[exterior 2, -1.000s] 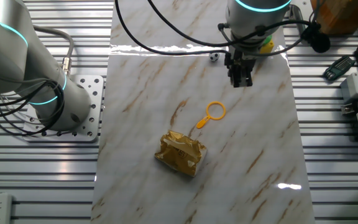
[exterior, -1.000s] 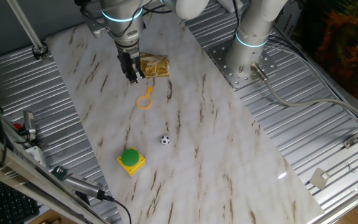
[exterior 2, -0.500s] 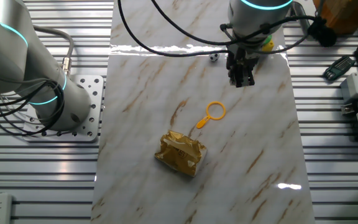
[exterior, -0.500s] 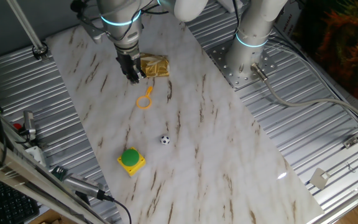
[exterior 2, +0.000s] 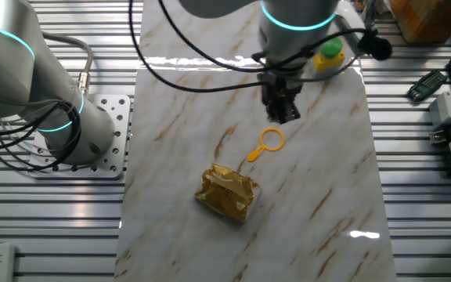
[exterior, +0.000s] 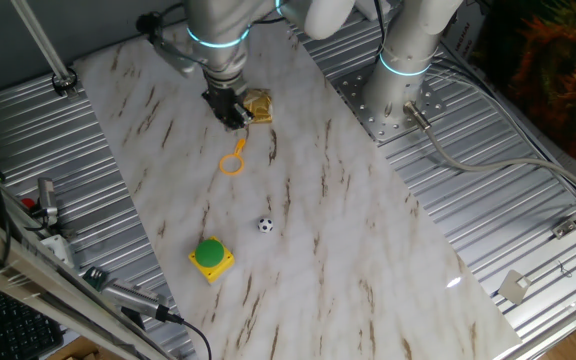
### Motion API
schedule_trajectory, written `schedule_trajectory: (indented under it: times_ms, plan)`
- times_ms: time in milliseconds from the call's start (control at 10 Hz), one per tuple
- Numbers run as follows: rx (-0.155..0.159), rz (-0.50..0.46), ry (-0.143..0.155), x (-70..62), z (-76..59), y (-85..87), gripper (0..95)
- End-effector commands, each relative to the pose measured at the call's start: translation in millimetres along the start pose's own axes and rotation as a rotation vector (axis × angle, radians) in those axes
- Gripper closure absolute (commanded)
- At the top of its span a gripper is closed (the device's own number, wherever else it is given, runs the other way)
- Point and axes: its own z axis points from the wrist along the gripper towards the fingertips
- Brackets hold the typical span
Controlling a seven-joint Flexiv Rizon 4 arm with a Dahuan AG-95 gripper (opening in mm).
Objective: Attach the bubble ring to the ball
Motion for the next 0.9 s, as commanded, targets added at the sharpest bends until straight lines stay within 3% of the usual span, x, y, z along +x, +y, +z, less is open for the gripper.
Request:
schedule_trajectory:
  times_ms: [100,400,700,900]
  plan:
    - [0.012,-0.227,0.024,19.4,22.7,1.0,95.0]
    - [0.009,-0.302,0.023,21.9,47.8,-9.4,95.0]
    - [0.026,-0.354,0.035,20.4,67.8,-13.7,95.0]
    - [0.027,-0.373,0.031,19.5,75.4,-15.0,95.0]
